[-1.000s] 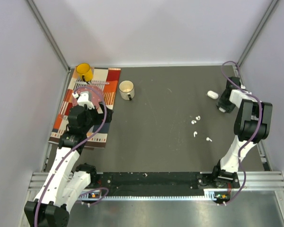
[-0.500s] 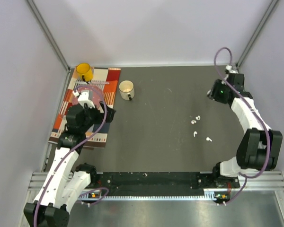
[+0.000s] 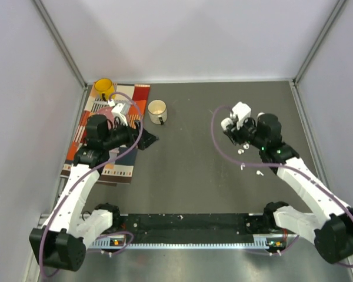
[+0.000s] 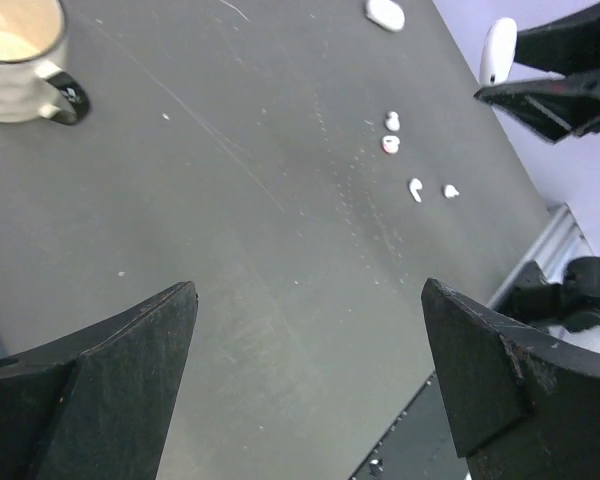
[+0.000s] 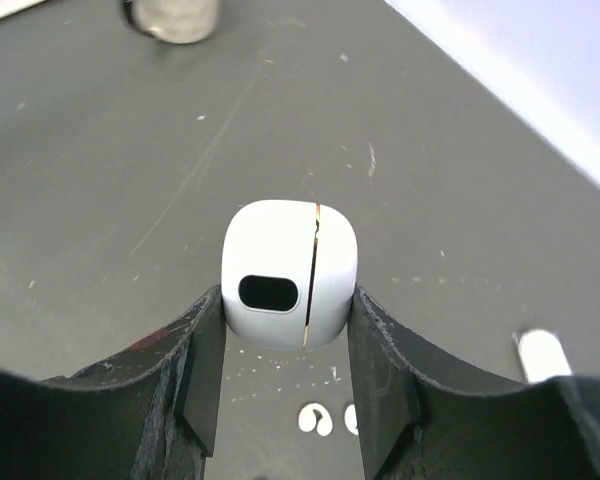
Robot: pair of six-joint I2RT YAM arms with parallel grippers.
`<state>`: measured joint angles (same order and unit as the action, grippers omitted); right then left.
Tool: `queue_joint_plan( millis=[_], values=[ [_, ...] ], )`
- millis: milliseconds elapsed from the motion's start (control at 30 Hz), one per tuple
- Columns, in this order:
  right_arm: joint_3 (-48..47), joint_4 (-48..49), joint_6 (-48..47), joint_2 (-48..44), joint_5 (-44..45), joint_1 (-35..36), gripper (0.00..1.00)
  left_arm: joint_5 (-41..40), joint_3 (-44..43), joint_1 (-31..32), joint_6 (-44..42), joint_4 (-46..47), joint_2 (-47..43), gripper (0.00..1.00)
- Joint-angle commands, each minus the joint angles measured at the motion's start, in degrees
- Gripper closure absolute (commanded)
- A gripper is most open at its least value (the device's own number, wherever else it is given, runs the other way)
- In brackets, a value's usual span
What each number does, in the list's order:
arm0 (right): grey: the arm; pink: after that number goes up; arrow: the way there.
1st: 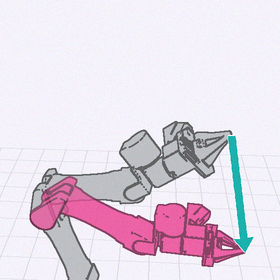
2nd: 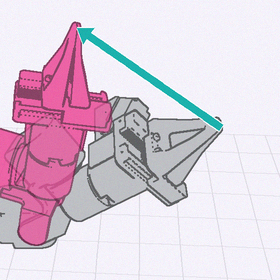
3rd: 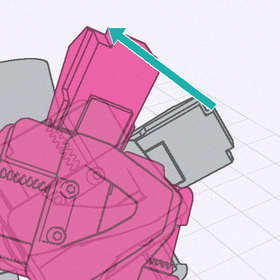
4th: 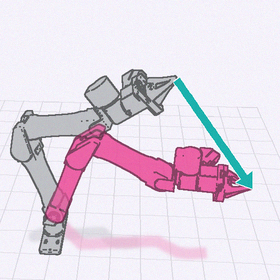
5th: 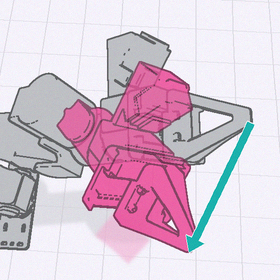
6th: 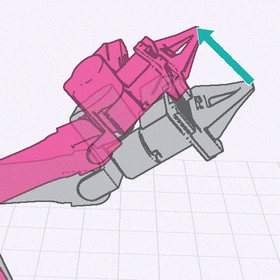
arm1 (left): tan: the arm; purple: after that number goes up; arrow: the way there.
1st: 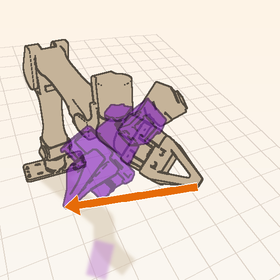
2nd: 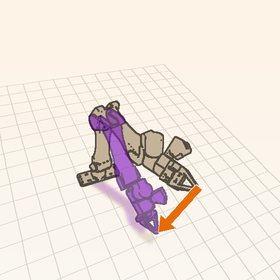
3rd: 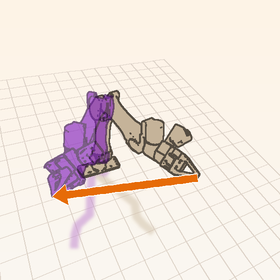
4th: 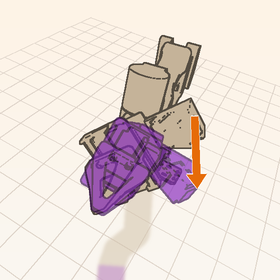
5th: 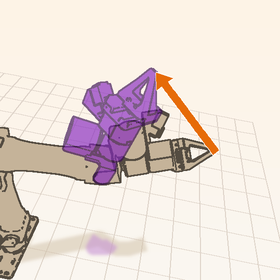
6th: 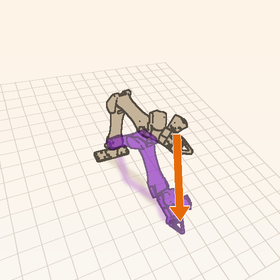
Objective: Insert the wireless bluetooth earbuds into the charging case
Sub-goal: Pass from the right arm to the left
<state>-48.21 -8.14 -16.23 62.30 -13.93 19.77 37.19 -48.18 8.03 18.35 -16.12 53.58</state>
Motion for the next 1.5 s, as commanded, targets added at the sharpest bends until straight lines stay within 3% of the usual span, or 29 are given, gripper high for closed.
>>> queue_joint_plan(
  millis=[0, 67, 167, 367, 600, 933, 1467],
  values=[
    [8.9, 16.9, -14.3, -10.5, -8.1, 4.1, 1.0, 7.9, -3.8, 1.9, 1.4, 1.6, 2.4, 0.01],
    [11.4, 17.2, -19.3, -12.3, -12.7, 4.8, 1.0, 7.5, -4.9, 3.9, 0.8, 1.6, 4.3, 0.01],
    [12.0, 16.3, -19.4, -13.5, -13.7, 6.2, 1.0, 3.4, -7.6, 11.7, -0.1, 0.7, 7.1, 0.01],
    [13.3, 16.8, -22.9, -16.7, -18.8, 7.8, 1.0, 1.4, -9.9, 19.6, 4.1, 5.8, 12.2, 0.01],
    [11.4, 12.4, -22.9, -17.0, -22.0, 9.2, 1.0, -1.8, -14.0, 23.7, 4.7, 7.9, 16.6, 0.01],
    [11.9, 14.4, -18.9, -16.0, -18.4, 12.7, 1.0, -8.4, -15.7, 29.1, 4.4, 12.8, 19.5, 0.01],
    [12.7, 18.0, -16.0, -15.0, -17.3, 13.9, 1.0, -10.7, -15.1, 35.1, 5.9, 19.1, 22.4, 0.17]
  ],
)
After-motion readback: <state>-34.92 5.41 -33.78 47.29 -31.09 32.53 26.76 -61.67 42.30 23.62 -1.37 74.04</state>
